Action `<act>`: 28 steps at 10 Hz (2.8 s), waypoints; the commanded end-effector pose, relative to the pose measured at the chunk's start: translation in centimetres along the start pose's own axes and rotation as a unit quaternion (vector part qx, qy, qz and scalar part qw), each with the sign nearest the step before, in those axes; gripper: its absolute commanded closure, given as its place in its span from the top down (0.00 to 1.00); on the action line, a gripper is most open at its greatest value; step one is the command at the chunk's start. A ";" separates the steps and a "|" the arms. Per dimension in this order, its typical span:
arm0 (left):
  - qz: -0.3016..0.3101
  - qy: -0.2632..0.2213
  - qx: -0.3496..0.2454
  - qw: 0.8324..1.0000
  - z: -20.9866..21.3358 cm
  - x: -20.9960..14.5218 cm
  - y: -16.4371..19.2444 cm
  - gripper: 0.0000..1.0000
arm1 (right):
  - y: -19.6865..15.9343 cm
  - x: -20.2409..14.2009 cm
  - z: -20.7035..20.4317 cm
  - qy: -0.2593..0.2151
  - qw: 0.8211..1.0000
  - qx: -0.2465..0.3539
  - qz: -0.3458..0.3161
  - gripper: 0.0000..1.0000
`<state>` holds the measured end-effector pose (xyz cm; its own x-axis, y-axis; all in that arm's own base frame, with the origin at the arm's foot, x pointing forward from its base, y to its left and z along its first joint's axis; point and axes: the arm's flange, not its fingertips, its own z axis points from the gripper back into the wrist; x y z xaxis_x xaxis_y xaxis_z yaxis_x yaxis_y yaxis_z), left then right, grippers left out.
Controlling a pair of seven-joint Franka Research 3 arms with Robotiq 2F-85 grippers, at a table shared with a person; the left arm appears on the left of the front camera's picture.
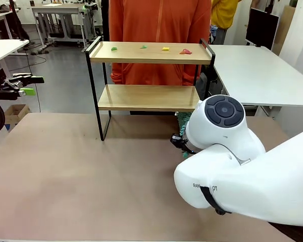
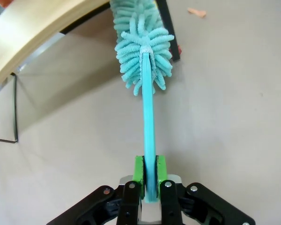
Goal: Clean the shelf.
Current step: Clean the specific section of the Shelf indicated by the human with the Duster.
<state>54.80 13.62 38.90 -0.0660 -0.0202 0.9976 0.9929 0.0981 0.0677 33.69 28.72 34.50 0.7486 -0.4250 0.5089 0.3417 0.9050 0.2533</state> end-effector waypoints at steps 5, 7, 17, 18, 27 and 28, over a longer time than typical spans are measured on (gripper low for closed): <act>-0.008 -0.004 -0.001 1.000 0.0 0.2 -0.2 1.00 | -0.3 0.3 -0.1 0.005 1.000 -0.004 0.000 0.14; -0.008 -0.004 -0.001 1.000 0.0 0.2 -0.2 1.00 | -0.3 0.2 0.0 0.004 1.000 -0.001 0.009 0.14; -0.008 -0.004 -0.001 1.000 0.0 0.2 -0.2 1.00 | -7.3 -0.6 8.0 -0.032 0.978 0.157 0.133 0.14; -0.008 -0.004 -0.001 1.000 0.0 0.2 -0.2 1.00 | -7.7 -0.8 8.4 -0.023 0.974 0.176 0.143 0.14; -0.008 -0.004 -0.001 1.000 0.0 0.2 -0.2 1.00 | -16.1 0.6 11.8 0.081 0.925 0.288 0.233 0.14; -0.008 -0.004 -0.001 1.000 0.0 0.2 -0.2 1.00 | -16.7 1.3 11.7 0.091 0.929 0.284 0.220 0.14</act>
<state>54.80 13.62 38.92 -0.0663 -0.0203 0.9976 0.9929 0.0981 0.0680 32.11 23.86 39.56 0.8318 0.0185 0.5547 -0.3350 0.8137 0.4751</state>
